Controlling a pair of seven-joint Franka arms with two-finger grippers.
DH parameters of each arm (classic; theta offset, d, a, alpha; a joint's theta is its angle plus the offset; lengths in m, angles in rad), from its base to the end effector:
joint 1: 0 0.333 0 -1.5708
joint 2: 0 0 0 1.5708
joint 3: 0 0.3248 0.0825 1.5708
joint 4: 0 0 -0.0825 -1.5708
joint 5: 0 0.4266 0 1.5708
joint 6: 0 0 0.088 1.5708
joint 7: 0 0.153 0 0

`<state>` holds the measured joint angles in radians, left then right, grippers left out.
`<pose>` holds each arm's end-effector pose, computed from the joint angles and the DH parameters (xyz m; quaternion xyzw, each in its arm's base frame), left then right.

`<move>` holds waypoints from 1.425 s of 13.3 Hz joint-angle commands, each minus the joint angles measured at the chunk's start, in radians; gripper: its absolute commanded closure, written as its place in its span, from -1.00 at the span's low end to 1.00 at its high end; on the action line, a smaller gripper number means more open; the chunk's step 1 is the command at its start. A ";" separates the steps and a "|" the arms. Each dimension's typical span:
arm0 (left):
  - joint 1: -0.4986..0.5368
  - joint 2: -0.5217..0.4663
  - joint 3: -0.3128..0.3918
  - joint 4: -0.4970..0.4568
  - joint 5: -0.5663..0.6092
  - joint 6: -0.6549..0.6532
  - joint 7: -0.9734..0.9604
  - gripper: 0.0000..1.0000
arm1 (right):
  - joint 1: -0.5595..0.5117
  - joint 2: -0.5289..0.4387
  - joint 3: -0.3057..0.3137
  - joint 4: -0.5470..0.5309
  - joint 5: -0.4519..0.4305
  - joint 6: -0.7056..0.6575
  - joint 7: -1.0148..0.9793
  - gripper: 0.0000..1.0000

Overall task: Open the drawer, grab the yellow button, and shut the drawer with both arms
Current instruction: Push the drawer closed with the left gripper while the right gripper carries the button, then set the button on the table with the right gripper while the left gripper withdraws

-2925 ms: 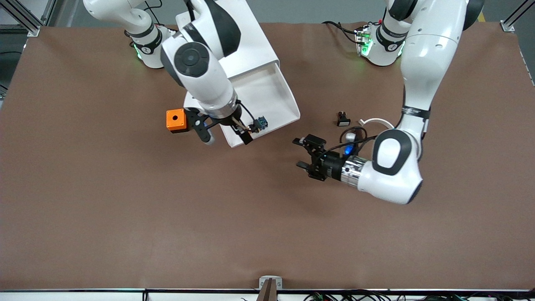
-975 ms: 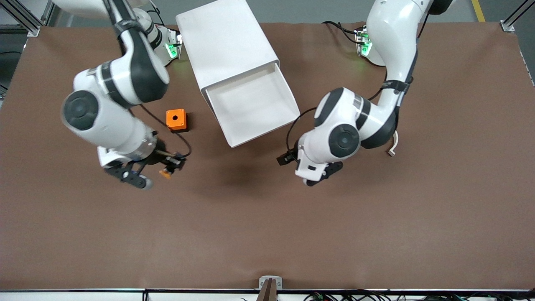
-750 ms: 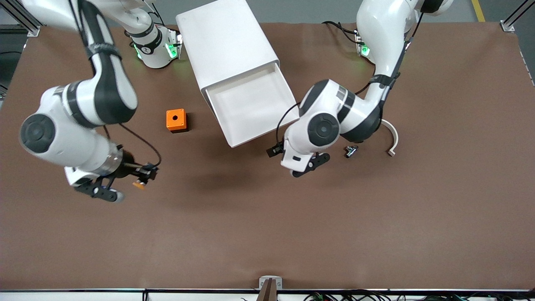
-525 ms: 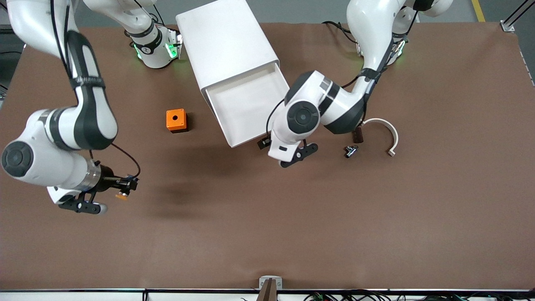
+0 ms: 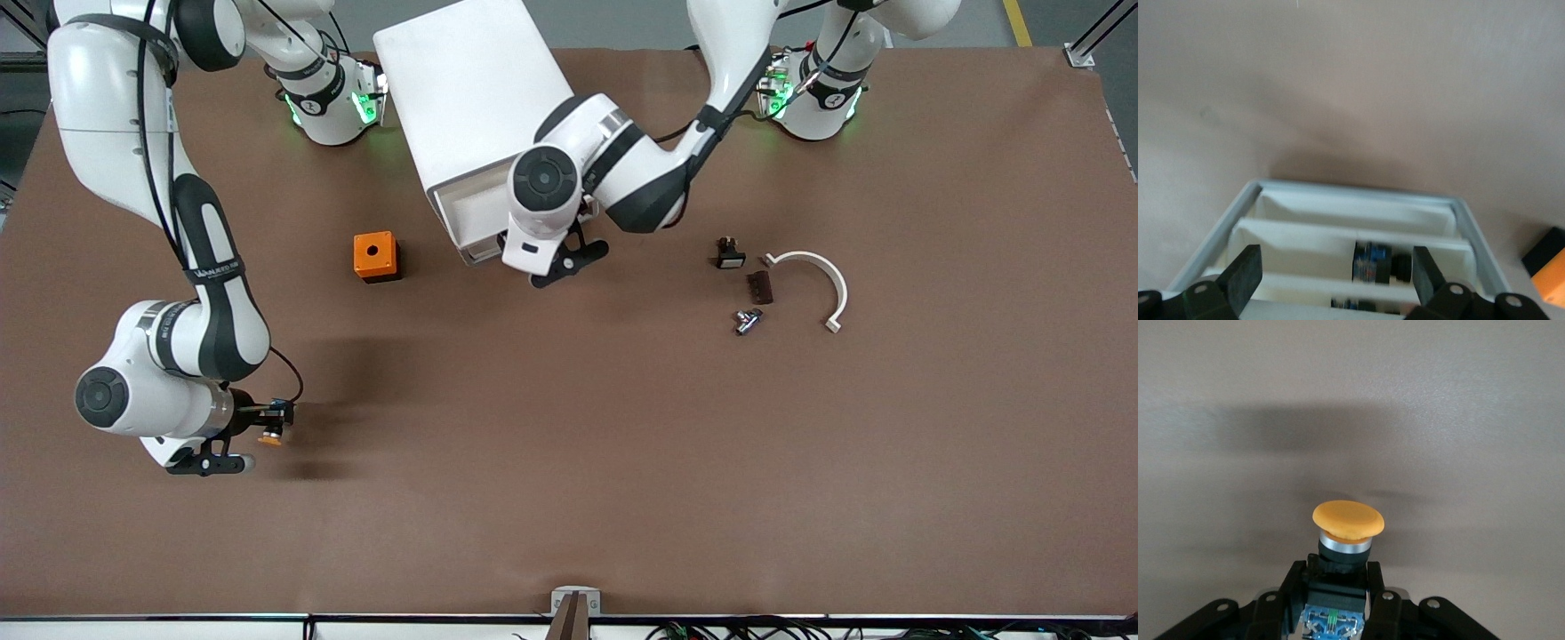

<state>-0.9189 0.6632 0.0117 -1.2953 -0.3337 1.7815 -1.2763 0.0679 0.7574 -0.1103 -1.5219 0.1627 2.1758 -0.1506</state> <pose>0.4290 -0.6210 0.2936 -0.9574 -0.2276 0.1778 0.0059 0.7336 -0.0115 0.1387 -0.9983 -0.0176 0.0458 0.0306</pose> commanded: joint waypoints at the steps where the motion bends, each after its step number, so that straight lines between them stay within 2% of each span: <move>1: -0.026 -0.022 -0.038 -0.032 0.016 -0.008 -0.066 -0.99 | -0.028 0.034 0.021 0.022 0.004 0.022 -0.066 0.98; 2: -0.026 -0.022 -0.057 -0.035 0.015 -0.008 -0.077 -0.99 | -0.026 0.040 0.021 0.022 0.004 0.027 -0.066 0.93; 3: -0.028 -0.022 -0.065 -0.042 0.016 -0.008 -0.089 -0.99 | -0.025 0.040 0.021 0.022 0.006 0.025 -0.064 0.76; 5: -0.031 -0.020 -0.076 -0.045 0.012 -0.008 -0.095 -0.99 | -0.019 0.040 0.021 0.026 0.004 0.022 -0.058 -0.07; 6: -0.032 -0.019 -0.076 -0.045 0.015 -0.007 -0.095 -0.99 | -0.016 0.039 0.021 0.029 0.004 0.022 -0.055 -0.61; 7: -0.031 -0.020 -0.075 -0.042 0.016 -0.007 -0.095 -0.99 | -0.020 0.031 0.021 0.029 0.004 0.016 -0.060 -1.00; 8: -0.019 -0.022 -0.068 -0.041 0.018 -0.007 -0.091 -0.99 | -0.022 0.028 0.021 0.029 0.003 0.015 -0.063 -1.00; 10: 0.033 -0.060 -0.009 -0.041 0.034 -0.008 -0.084 -0.99 | -0.019 -0.015 0.021 0.026 -0.002 0.010 -0.067 -1.00; 12: 0.125 -0.112 0.019 -0.038 0.115 -0.008 -0.081 -0.99 | -0.023 -0.096 0.021 0.006 -0.002 -0.033 -0.067 -1.00; 15: 0.289 -0.180 0.019 -0.038 0.221 -0.019 -0.046 -0.99 | -0.020 -0.243 0.020 -0.023 0.003 -0.085 -0.053 -1.00; 17: 0.407 -0.229 0.019 -0.036 0.242 -0.074 0.064 -0.99 | -0.023 -0.309 0.020 -0.021 0.003 -0.157 -0.035 -1.00; 19: 0.515 -0.278 0.019 -0.038 0.242 -0.128 0.266 -0.99 | -0.017 -0.398 0.018 -0.023 -0.005 -0.224 0.026 -1.00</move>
<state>-0.4694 0.4445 0.0414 -1.3071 -0.1096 1.6971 -1.1326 0.0601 0.4531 -0.1051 -1.4910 0.1632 1.9845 -0.1796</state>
